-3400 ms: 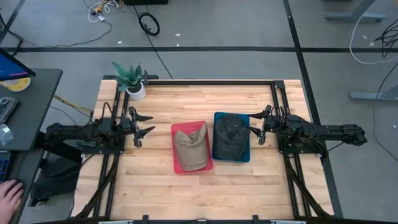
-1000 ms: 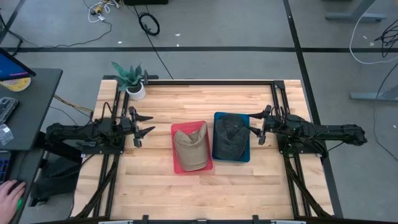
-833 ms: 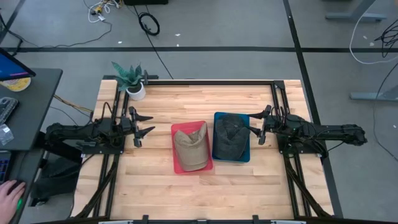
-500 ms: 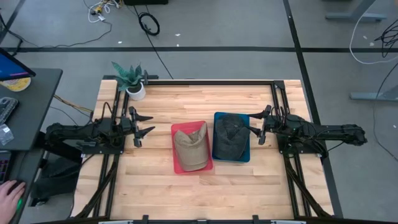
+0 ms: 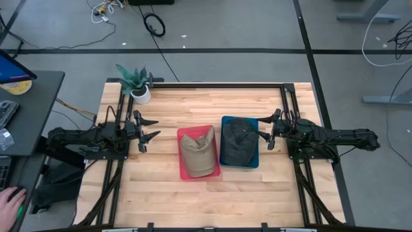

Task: Pick & Place hat
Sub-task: Return to Home Position

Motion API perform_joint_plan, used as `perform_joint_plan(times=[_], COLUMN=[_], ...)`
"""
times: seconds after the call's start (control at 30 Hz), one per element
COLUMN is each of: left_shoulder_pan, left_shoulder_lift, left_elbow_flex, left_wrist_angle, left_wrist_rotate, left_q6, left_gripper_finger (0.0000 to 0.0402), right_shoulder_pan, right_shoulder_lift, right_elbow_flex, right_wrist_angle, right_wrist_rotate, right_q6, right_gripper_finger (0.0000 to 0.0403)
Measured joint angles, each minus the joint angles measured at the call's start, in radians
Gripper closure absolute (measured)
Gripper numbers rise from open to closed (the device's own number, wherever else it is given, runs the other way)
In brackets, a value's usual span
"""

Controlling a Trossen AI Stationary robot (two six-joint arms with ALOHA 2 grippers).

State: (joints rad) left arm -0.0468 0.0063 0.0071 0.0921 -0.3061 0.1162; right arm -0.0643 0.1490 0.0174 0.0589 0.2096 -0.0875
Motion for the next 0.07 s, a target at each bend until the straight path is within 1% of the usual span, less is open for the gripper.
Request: perform_joint_plan(times=[0.07], left_shoulder_pan=[0.0], left_shoulder_lift=[0.0], left_elbow_flex=[0.0], left_wrist_angle=[0.0], left_wrist_rotate=[0.0], left_q6=[0.0], left_gripper_finger=[0.0189], right_shoulder_pan=[0.0], right_shoulder_lift=[0.0], right_elbow_flex=[0.0], right_wrist_angle=[0.0], right_wrist_rotate=[0.0], right_q6=[0.0], right_gripper_finger=[0.014])
